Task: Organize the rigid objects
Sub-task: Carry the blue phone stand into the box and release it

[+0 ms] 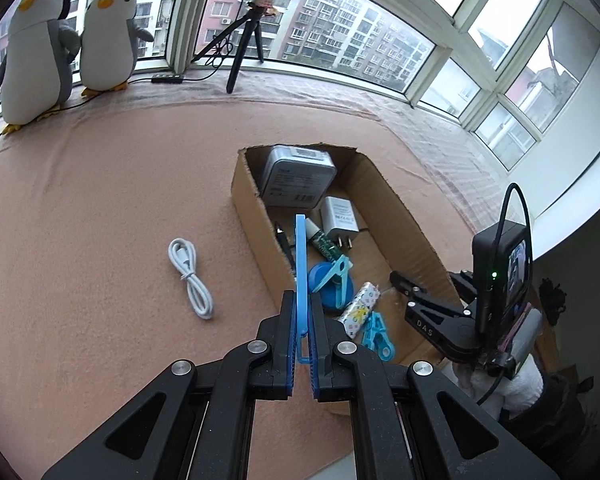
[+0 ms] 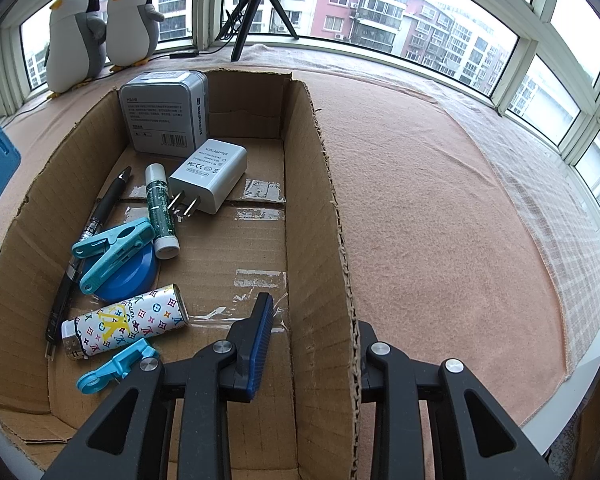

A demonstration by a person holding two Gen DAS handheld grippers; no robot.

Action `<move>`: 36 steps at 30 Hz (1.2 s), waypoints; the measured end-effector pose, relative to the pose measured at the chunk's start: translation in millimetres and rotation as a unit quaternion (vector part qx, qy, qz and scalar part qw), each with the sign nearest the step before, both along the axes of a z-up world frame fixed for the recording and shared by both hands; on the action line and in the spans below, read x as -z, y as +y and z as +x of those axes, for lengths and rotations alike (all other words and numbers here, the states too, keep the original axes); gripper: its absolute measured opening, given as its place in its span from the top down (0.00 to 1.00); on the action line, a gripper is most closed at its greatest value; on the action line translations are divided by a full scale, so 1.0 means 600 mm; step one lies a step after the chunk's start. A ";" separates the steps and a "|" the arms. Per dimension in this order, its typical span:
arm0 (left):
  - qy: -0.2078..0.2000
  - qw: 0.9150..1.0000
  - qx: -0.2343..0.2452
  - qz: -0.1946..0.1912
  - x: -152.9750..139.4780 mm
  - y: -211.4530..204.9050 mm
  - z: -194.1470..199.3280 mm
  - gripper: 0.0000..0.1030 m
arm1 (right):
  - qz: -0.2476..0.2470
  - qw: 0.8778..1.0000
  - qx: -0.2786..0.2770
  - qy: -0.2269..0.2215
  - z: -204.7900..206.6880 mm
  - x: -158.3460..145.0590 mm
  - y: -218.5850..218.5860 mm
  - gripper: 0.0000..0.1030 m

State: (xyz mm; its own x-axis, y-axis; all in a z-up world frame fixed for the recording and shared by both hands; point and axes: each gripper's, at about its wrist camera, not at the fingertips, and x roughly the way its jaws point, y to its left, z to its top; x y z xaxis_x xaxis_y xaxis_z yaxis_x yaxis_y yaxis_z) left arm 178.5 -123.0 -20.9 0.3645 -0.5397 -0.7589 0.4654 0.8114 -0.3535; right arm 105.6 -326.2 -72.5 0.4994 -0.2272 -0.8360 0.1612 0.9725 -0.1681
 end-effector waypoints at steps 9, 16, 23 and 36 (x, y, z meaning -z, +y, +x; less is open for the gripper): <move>-0.008 0.999 0.029 0.021 0.000 -0.092 0.020 0.95 | 0.000 1.000 0.000 0.000 0.000 0.000 0.001 0.74; -0.006 0.999 0.042 0.030 0.011 -0.137 0.033 0.95 | 0.000 1.000 -0.001 0.000 0.000 0.001 0.001 0.74; 0.006 0.999 0.043 0.031 0.029 -0.165 0.052 0.95 | -0.001 1.000 -0.001 0.000 0.000 0.000 0.000 0.74; 0.027 0.998 0.051 0.030 0.049 -0.204 0.069 0.95 | 0.000 1.000 -0.001 0.000 -0.001 0.000 0.000 0.74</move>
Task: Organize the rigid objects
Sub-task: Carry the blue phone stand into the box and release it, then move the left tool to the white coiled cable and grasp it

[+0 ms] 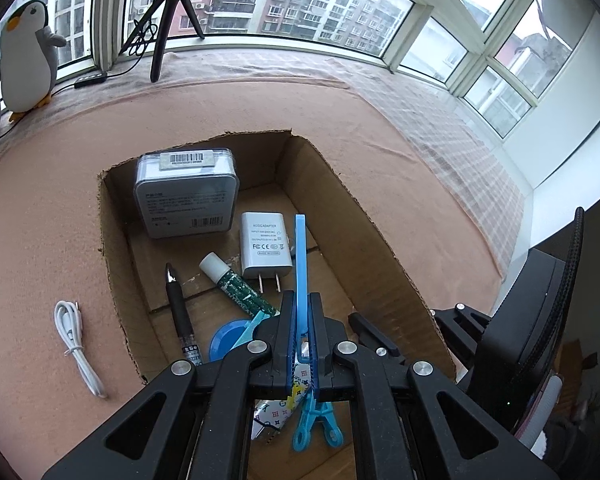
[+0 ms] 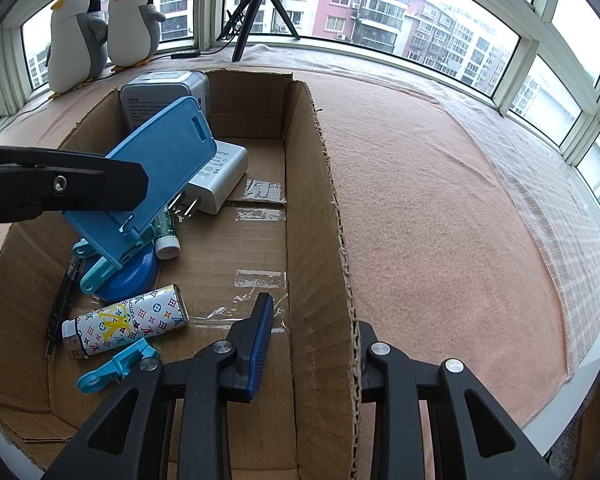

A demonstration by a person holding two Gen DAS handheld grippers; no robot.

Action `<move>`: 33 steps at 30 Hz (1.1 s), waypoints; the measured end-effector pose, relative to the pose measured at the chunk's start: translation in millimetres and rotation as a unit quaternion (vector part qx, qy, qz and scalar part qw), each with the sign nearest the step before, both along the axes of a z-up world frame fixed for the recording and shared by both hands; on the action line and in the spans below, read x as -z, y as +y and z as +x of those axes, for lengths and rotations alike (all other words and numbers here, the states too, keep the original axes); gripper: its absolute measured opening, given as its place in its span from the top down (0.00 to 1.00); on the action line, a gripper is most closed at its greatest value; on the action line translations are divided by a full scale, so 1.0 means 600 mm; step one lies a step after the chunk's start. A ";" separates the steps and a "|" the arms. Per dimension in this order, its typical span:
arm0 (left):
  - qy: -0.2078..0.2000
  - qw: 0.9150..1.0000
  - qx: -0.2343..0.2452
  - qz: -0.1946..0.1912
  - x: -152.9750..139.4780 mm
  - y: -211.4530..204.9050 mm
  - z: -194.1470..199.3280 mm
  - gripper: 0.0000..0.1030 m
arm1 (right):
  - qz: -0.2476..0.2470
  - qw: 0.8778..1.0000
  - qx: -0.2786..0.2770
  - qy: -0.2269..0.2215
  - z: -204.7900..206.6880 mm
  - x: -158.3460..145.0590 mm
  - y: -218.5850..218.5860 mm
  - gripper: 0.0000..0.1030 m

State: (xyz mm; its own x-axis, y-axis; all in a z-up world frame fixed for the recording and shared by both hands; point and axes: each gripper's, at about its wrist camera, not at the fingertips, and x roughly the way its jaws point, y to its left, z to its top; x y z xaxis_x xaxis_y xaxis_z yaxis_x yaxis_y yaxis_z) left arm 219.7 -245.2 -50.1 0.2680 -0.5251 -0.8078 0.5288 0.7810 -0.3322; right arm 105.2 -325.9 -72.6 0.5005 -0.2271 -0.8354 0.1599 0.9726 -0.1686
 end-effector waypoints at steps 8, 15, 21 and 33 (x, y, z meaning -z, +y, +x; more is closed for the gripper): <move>-0.001 1.000 0.003 -0.003 -0.004 -0.001 -0.005 0.67 | 0.000 1.000 0.000 0.000 0.000 0.000 -0.001 0.74; -0.001 1.000 -0.002 -0.001 -0.004 0.008 -0.006 0.67 | 0.000 1.000 0.000 0.000 0.000 0.000 -0.002 0.74; -0.008 1.000 -0.009 0.002 -0.010 0.029 -0.007 0.67 | 0.000 1.000 0.000 0.000 0.001 0.000 -0.003 0.74; -0.024 0.998 -0.062 0.015 -0.027 0.147 0.008 0.67 | -0.001 1.000 0.000 0.000 0.003 0.000 -0.003 0.74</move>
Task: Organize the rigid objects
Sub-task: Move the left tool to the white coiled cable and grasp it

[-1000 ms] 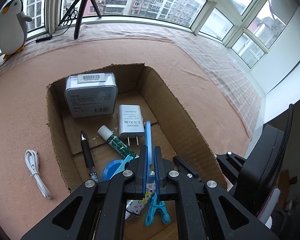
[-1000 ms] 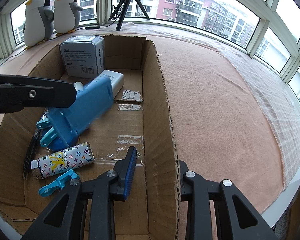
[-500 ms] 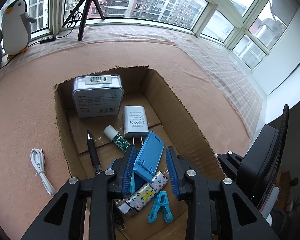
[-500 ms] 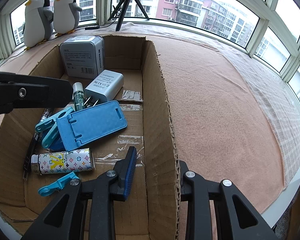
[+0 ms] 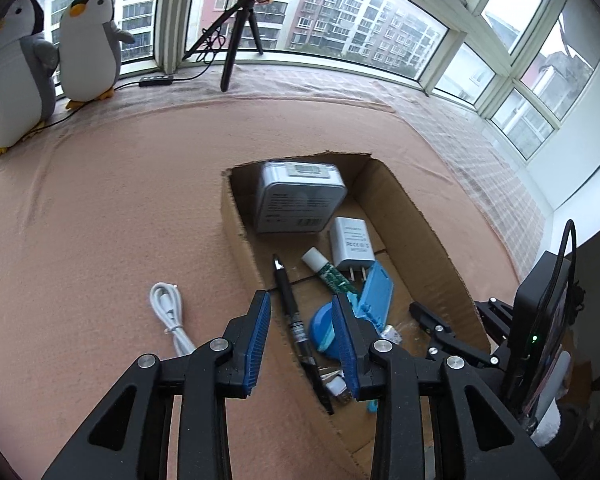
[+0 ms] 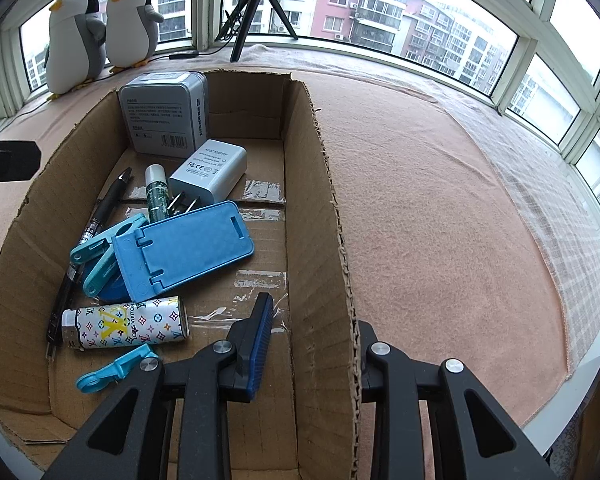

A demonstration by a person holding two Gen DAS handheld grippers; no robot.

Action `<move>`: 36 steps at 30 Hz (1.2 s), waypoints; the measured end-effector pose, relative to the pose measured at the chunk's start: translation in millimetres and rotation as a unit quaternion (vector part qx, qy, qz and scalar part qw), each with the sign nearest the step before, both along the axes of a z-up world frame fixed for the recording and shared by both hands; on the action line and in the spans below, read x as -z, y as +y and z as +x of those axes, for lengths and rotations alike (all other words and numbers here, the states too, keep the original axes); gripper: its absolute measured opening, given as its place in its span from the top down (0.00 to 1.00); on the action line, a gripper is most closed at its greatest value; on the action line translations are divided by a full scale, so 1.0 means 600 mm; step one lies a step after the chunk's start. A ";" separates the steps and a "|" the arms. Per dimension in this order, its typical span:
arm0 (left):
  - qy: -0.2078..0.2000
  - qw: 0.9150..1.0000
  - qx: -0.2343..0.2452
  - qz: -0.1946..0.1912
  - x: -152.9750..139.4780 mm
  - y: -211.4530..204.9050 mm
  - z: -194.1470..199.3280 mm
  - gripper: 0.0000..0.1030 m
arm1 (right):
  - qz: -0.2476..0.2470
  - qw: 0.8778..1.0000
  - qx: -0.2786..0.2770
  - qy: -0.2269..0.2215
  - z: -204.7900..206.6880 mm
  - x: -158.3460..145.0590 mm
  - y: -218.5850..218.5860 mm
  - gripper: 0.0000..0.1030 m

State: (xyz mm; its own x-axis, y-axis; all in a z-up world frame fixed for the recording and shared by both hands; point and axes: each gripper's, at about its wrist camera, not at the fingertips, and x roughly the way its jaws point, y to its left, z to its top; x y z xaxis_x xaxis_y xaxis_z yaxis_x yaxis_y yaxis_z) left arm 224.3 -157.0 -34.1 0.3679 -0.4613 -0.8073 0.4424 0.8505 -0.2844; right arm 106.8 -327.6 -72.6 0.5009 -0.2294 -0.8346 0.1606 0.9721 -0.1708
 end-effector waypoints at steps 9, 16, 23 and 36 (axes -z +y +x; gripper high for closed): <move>0.008 0.998 -0.060 0.001 0.009 0.100 0.016 0.67 | -0.001 1.000 0.000 0.000 0.000 0.001 0.001 0.74; 0.043 0.994 -0.103 0.013 0.060 0.130 0.035 0.67 | -0.001 1.000 0.000 0.000 0.000 0.002 0.000 0.74; 0.058 0.992 -0.112 0.020 0.096 0.110 0.050 0.57 | -0.001 1.000 0.000 0.000 0.001 0.005 -0.002 0.74; 0.070 0.989 -0.126 0.031 0.114 0.090 0.060 0.57 | -0.001 1.000 0.000 0.000 0.000 0.005 -0.001 0.73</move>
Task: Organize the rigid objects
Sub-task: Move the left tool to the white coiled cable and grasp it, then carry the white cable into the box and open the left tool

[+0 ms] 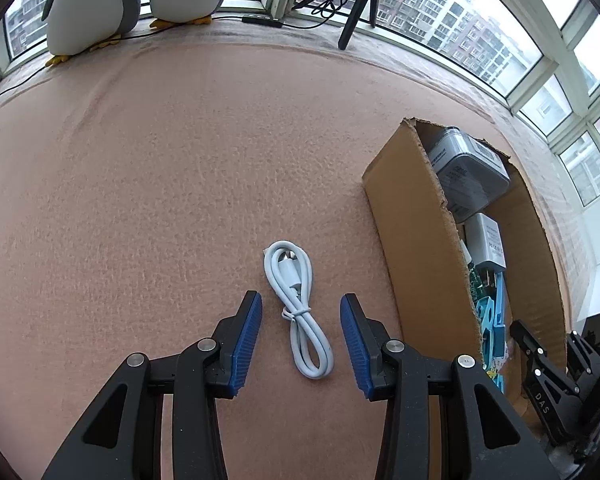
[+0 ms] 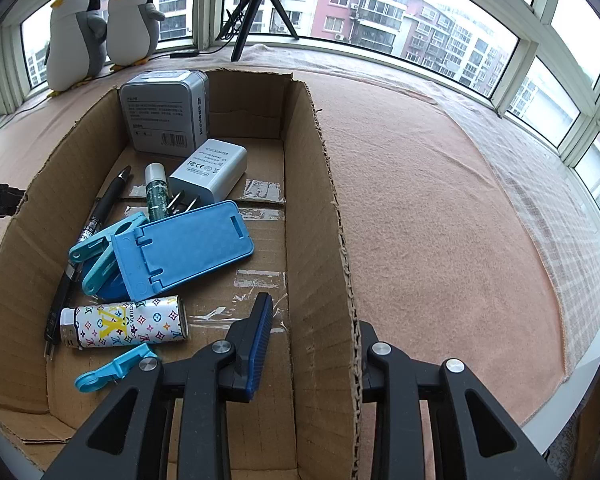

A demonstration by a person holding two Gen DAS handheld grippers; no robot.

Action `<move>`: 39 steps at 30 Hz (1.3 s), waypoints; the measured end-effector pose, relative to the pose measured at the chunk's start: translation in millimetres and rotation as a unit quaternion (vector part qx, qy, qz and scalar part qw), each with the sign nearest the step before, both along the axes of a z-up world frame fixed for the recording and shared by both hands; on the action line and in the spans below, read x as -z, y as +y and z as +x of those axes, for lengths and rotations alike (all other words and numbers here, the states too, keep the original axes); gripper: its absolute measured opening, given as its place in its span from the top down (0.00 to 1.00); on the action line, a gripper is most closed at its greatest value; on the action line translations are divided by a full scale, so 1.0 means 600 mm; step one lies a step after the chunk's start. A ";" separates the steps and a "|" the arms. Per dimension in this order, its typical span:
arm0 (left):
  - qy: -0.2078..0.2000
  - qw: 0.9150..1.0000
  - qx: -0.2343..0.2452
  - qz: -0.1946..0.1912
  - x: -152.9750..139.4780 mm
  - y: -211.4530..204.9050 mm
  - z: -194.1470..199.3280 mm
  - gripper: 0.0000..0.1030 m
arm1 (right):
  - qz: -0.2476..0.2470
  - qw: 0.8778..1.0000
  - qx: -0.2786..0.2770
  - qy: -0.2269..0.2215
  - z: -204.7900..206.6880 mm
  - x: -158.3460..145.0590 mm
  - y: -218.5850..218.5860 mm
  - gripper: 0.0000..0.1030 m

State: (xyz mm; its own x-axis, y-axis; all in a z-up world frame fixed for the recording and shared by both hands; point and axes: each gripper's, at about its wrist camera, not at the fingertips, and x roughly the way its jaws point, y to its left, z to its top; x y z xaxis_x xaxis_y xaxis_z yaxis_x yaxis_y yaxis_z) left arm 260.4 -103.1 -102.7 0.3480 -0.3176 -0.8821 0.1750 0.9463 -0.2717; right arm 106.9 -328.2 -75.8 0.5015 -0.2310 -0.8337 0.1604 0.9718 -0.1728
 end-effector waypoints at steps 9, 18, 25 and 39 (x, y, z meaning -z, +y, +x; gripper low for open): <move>-0.027 0.999 0.016 0.045 -0.002 -0.019 -0.007 0.59 | 0.000 1.000 0.000 0.000 0.000 0.000 0.000 0.73; -0.034 0.997 0.039 0.052 0.003 -0.023 -0.016 0.84 | 0.000 1.000 0.000 0.000 0.000 0.000 0.000 0.73; -0.034 0.998 0.039 0.033 -0.002 -0.003 -0.022 0.86 | -0.001 1.000 0.000 0.000 0.000 0.000 0.000 0.73; -0.065 0.997 0.045 -0.003 -0.064 0.030 -0.063 0.86 | -0.001 1.000 -0.001 0.000 0.000 0.002 0.002 0.73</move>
State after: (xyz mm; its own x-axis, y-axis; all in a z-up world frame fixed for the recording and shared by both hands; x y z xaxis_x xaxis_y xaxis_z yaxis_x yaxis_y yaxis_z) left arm 222.3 -85.4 -64.3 0.4296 -0.3578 -0.8291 0.2934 0.9237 -0.2465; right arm 106.7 -327.3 -76.9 0.5016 -0.2328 -0.8332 0.1592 0.9715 -0.1755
